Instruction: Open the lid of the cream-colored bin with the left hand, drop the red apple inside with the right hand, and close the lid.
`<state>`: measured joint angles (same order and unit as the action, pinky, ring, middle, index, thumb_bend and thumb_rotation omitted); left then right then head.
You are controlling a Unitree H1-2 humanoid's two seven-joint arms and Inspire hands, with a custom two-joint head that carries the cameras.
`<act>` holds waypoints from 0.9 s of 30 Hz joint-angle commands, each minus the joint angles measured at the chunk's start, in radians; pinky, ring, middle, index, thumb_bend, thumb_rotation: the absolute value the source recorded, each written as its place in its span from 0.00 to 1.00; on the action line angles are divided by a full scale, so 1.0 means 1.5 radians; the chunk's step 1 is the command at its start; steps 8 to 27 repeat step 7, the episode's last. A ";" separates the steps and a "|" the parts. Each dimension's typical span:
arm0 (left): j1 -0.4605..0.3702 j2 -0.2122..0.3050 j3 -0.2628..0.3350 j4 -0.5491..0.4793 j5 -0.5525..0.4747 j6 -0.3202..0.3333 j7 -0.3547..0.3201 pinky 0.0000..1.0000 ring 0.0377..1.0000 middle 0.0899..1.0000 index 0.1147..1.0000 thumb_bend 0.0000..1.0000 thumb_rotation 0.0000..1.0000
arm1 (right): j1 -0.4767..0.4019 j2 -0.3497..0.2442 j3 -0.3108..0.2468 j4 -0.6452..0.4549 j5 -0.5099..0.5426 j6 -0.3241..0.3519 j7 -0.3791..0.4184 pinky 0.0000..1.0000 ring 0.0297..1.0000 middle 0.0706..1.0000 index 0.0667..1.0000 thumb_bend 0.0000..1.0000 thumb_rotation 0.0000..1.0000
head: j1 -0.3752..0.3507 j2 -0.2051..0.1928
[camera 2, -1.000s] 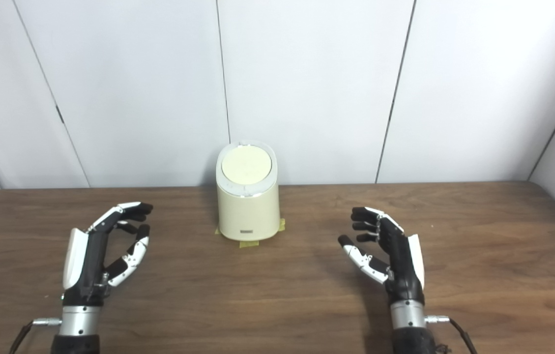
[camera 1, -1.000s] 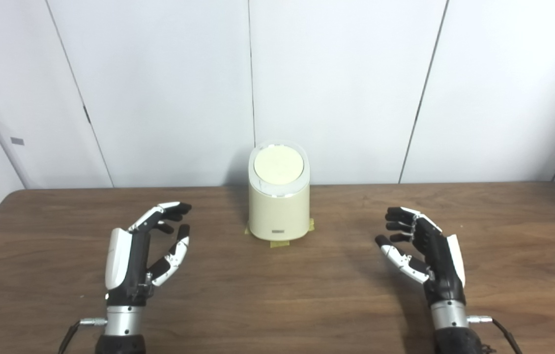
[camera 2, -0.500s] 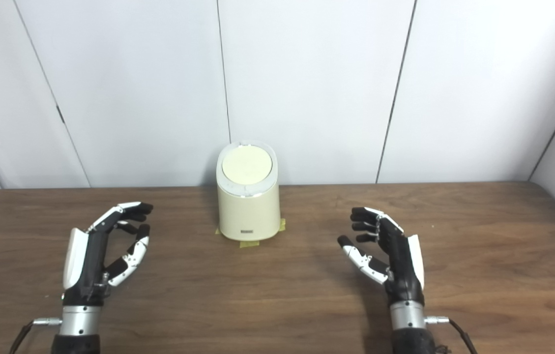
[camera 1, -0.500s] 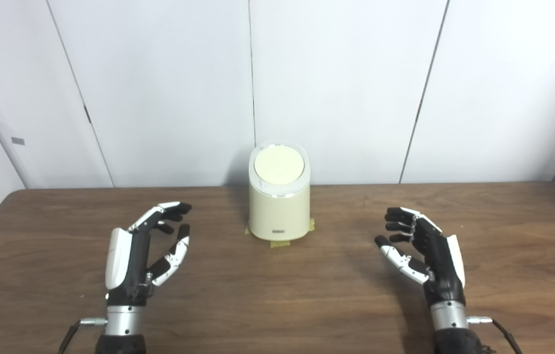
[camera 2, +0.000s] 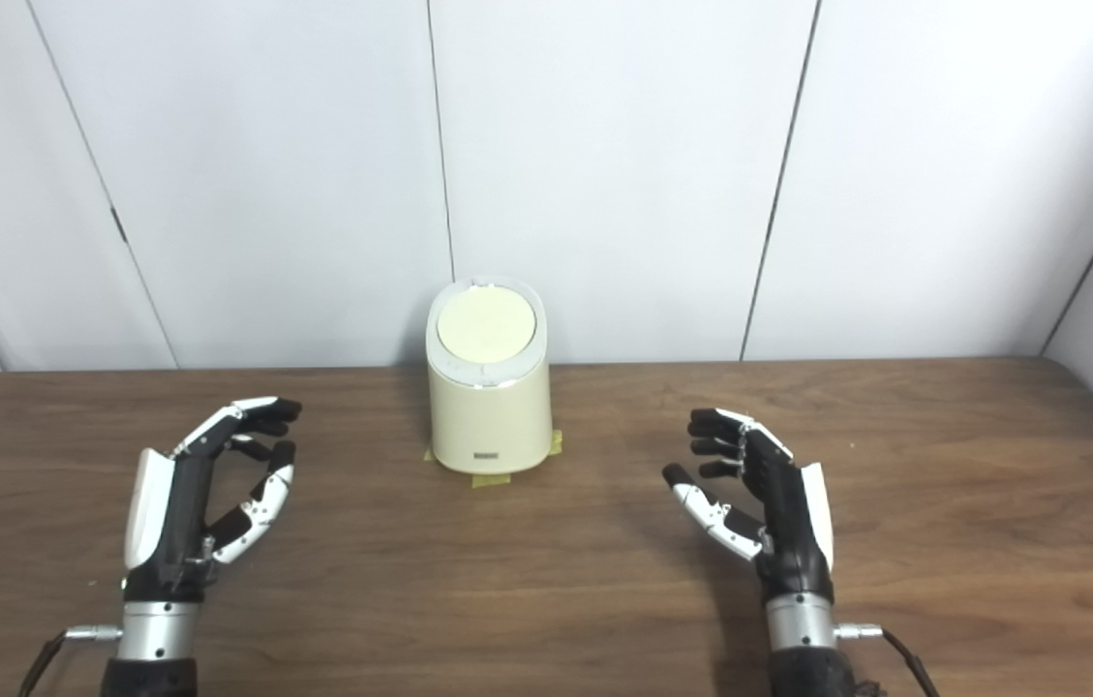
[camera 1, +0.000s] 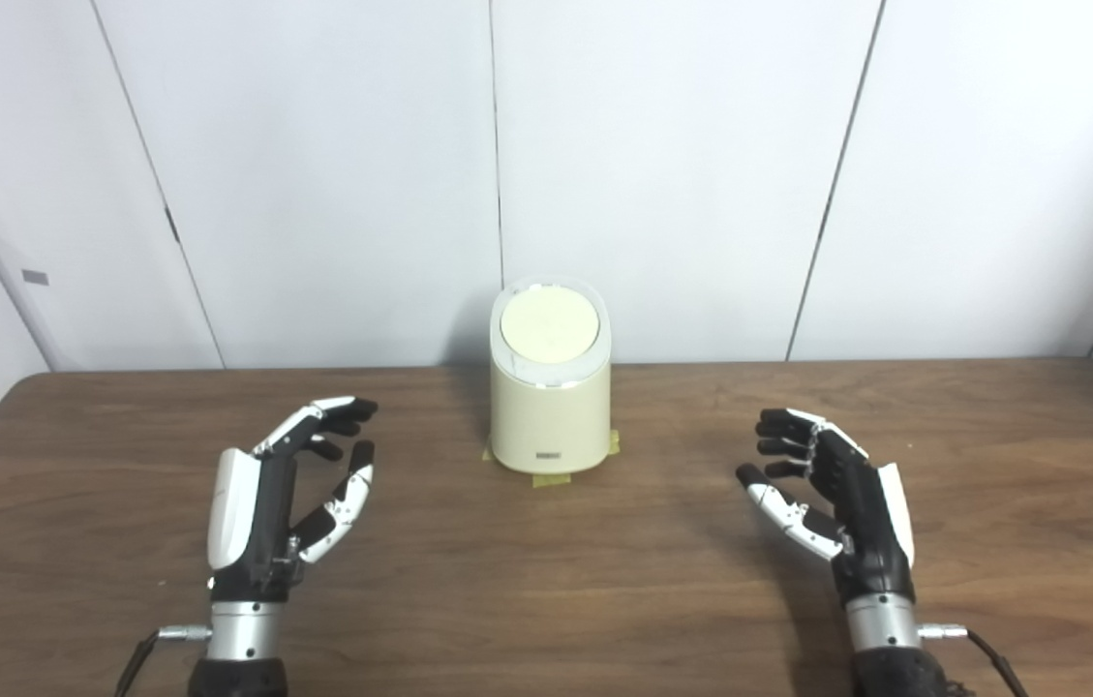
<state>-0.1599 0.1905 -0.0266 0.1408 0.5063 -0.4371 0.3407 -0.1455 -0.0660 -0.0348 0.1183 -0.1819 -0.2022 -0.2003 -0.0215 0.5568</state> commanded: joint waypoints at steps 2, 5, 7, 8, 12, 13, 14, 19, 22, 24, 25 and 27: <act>0.024 -0.004 -0.004 0.034 0.011 -0.007 0.011 0.52 0.62 0.64 0.63 0.25 0.30 | -0.009 0.007 0.001 -0.005 0.005 -0.013 0.003 0.56 0.65 0.65 0.65 0.29 0.17 | 0.000 0.002; 0.025 -0.006 -0.004 0.030 0.010 0.000 0.008 0.51 0.62 0.64 0.63 0.25 0.31 | -0.009 0.007 0.000 -0.005 0.010 -0.009 0.006 0.56 0.65 0.66 0.65 0.29 0.18 | 0.003 0.003; 0.025 -0.007 -0.004 0.028 0.007 0.003 0.004 0.51 0.62 0.64 0.63 0.25 0.32 | -0.009 0.006 0.000 -0.005 0.008 -0.009 0.005 0.57 0.65 0.66 0.65 0.28 0.16 | 0.003 0.002; 0.025 -0.007 -0.004 0.028 0.007 0.003 0.004 0.51 0.62 0.64 0.63 0.25 0.32 | -0.009 0.006 0.000 -0.005 0.008 -0.009 0.005 0.57 0.65 0.66 0.65 0.28 0.16 | 0.003 0.002; 0.025 -0.007 -0.004 0.028 0.007 0.003 0.004 0.51 0.62 0.64 0.63 0.25 0.32 | -0.009 0.006 0.000 -0.005 0.008 -0.009 0.005 0.57 0.65 0.66 0.65 0.28 0.16 | 0.003 0.002; 0.025 -0.007 -0.004 0.028 0.007 0.003 0.004 0.51 0.62 0.64 0.63 0.25 0.32 | -0.009 0.006 0.000 -0.005 0.008 -0.009 0.005 0.57 0.65 0.66 0.65 0.28 0.16 | 0.003 0.002; 0.025 -0.007 -0.004 0.028 0.007 0.003 0.004 0.51 0.62 0.64 0.63 0.25 0.32 | -0.009 0.006 0.000 -0.005 0.008 -0.009 0.005 0.57 0.65 0.66 0.65 0.28 0.16 | 0.003 0.002; 0.025 -0.007 -0.004 0.028 0.007 0.003 0.004 0.51 0.62 0.64 0.63 0.25 0.32 | -0.009 0.006 0.000 -0.005 0.008 -0.009 0.005 0.57 0.65 0.66 0.65 0.28 0.16 | 0.003 0.002; 0.025 -0.007 -0.004 0.028 0.007 0.003 0.004 0.51 0.62 0.64 0.63 0.25 0.32 | -0.009 0.006 0.000 -0.005 0.008 -0.009 0.005 0.57 0.65 0.66 0.65 0.28 0.16 | 0.003 0.002; 0.025 -0.007 -0.004 0.028 0.007 0.003 0.004 0.51 0.62 0.64 0.63 0.25 0.32 | -0.009 0.006 0.000 -0.005 0.008 -0.009 0.005 0.57 0.65 0.66 0.65 0.28 0.16 | 0.003 0.002; 0.025 -0.007 -0.004 0.028 0.007 0.003 0.004 0.51 0.62 0.64 0.63 0.25 0.32 | -0.009 0.006 0.000 -0.005 0.008 -0.009 0.005 0.57 0.65 0.66 0.65 0.28 0.16 | 0.003 0.002; 0.025 -0.007 -0.004 0.028 0.007 0.003 0.004 0.51 0.62 0.64 0.63 0.25 0.32 | -0.009 0.006 0.000 -0.005 0.008 -0.009 0.005 0.57 0.65 0.66 0.65 0.28 0.16 | 0.003 0.002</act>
